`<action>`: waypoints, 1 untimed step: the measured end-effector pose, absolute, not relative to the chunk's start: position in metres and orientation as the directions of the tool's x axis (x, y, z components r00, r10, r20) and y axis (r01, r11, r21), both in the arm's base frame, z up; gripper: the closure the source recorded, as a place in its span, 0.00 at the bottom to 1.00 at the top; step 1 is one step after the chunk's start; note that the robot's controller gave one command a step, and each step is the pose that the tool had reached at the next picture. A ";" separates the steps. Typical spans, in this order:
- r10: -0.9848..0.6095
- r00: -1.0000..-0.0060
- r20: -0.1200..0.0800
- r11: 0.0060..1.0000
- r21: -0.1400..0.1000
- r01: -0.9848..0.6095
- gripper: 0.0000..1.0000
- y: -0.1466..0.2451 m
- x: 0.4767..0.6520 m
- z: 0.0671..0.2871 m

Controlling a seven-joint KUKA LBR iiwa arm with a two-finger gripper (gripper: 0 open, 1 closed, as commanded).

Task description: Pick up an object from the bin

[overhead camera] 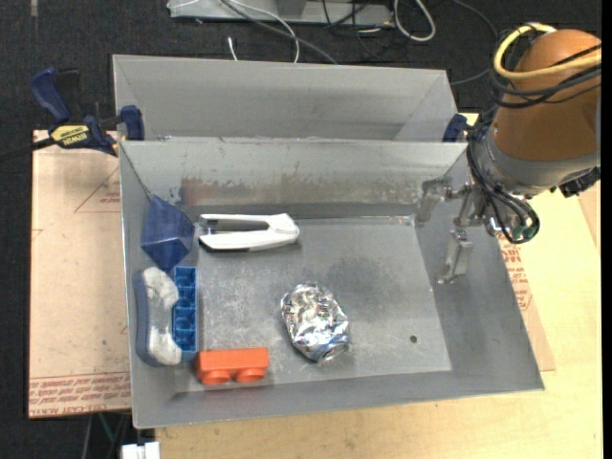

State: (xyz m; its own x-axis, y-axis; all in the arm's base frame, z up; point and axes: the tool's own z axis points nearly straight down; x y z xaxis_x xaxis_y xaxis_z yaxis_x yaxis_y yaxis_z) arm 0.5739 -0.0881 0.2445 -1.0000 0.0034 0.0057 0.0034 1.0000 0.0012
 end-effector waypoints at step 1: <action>0.000 -1.000 -0.002 1.000 0.000 0.000 0.00 -0.087 0.575 0.249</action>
Offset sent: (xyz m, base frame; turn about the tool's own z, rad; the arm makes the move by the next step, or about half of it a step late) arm -0.0170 0.0826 -0.1745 -0.3418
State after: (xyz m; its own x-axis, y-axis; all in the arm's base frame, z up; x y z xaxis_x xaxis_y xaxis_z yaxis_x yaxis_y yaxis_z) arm 0.5751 -0.0873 0.2493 -1.0000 -0.0003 -0.0022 -0.0003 1.0000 0.0002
